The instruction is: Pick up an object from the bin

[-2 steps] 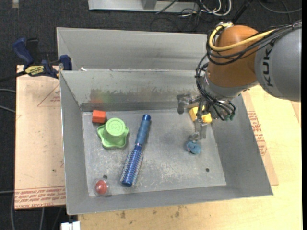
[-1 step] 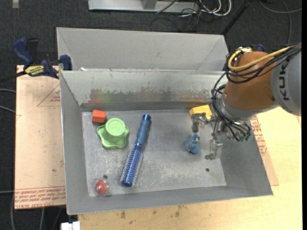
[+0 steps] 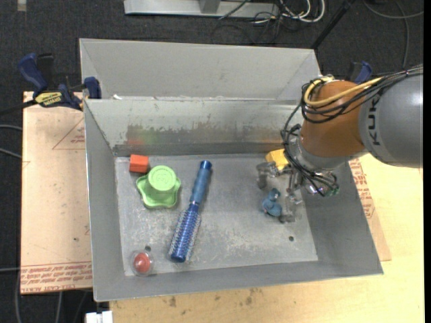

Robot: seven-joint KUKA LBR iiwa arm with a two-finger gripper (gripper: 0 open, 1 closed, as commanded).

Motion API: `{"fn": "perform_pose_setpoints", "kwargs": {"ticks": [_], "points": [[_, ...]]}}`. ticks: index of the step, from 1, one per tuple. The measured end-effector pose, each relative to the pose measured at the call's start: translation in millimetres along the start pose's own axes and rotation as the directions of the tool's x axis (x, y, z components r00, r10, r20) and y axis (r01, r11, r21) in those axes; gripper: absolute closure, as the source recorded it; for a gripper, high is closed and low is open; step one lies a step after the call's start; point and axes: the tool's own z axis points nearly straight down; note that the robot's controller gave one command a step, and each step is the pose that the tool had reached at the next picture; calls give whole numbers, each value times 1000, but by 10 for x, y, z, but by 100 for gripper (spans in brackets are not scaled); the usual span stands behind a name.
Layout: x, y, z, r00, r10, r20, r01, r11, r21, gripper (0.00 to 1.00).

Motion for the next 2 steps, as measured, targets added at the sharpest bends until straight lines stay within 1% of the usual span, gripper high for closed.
{"fn": "perform_pose_setpoints", "kwargs": {"ticks": [1,2], "points": [[-8,-7,-30,1000,1,3,-1,1000,1,100],[367,31,-1528,1000,0,10,0,1000,7,100]]}}
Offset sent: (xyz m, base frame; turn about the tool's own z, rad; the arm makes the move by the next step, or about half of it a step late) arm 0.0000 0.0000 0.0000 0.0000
